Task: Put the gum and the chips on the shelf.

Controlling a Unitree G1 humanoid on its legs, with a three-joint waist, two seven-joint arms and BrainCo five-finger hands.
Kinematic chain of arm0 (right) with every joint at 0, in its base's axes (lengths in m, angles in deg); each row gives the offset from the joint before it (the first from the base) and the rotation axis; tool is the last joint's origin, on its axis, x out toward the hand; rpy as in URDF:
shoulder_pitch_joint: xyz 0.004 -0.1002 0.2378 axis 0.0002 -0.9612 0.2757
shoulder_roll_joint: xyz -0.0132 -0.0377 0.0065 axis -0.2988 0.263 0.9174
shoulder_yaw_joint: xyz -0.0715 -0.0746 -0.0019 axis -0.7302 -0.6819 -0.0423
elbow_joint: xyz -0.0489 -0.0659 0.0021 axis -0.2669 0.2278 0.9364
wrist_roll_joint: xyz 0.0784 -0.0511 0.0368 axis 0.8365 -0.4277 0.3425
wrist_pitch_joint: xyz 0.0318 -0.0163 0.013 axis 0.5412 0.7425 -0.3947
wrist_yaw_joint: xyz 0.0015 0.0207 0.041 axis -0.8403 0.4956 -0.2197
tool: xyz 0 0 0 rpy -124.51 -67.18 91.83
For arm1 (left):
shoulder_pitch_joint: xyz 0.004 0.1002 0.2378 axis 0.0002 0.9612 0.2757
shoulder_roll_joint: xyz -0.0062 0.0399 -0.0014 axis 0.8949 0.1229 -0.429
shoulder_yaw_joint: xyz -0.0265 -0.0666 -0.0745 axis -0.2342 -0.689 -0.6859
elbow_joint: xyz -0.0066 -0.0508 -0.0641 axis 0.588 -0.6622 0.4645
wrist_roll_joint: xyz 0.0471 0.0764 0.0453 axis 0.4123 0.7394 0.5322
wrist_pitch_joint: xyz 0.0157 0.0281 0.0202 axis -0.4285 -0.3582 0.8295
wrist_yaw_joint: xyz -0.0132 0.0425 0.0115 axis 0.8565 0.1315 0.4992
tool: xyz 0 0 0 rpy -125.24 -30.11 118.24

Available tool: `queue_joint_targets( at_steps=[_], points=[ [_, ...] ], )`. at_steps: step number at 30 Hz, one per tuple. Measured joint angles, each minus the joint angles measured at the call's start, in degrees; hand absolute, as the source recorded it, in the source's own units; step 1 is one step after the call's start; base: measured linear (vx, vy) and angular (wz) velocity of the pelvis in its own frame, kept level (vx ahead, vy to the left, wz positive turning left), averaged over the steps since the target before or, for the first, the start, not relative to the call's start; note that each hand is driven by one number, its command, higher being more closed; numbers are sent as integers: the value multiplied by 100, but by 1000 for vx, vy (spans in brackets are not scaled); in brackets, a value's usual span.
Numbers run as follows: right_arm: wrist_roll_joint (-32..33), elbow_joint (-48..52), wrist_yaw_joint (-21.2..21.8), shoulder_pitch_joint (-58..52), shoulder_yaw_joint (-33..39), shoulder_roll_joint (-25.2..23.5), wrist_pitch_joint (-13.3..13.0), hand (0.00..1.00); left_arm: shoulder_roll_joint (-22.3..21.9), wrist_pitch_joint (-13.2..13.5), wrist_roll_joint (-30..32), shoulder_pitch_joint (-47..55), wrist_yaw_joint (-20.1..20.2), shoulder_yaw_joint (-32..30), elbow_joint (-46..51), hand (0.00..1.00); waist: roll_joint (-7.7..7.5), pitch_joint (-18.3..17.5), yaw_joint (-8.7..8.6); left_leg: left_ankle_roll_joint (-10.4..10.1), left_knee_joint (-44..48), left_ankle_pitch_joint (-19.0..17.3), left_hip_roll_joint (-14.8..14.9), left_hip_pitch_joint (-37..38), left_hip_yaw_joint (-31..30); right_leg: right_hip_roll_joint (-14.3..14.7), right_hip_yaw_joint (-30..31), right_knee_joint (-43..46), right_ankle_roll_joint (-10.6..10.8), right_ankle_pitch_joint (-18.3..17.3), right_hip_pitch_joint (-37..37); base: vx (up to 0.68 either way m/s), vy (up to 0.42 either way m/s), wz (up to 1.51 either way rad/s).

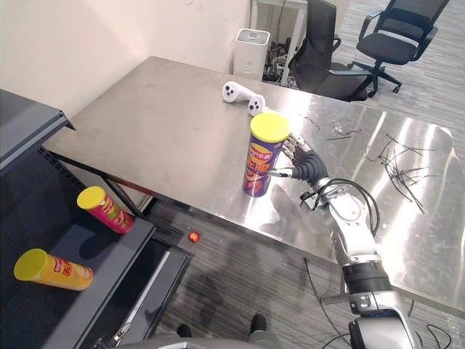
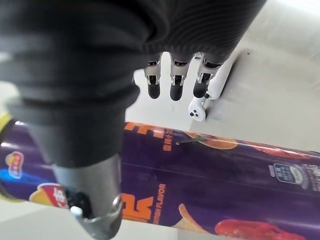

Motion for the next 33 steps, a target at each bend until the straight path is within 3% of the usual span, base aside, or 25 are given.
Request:
queue_joint_targets(
  at_steps=[20,21,33],
  points=[
    [6,-20,253,448,-268,153,16,0,-1,0,0,7,-15,113,0,0,-87,53,24,73,-1,49,-105,5,-120,-97,-90,-7,44,30,83,-5,7,3],
    [6,-26,265,462,-283,153,21,100,-1,-1,0,10,-16,114,-3,0,-99,60,32,79,-1,53,-110,5,-125,-102,-94,-6,43,35,84,0,0,0],
    [3,-145,270,539,-453,151,36,100,-1,1,0,11,-22,117,-9,0,-103,64,120,102,-15,70,-150,-3,-174,-138,-155,-8,54,45,96,0,1,1]
  ],
)
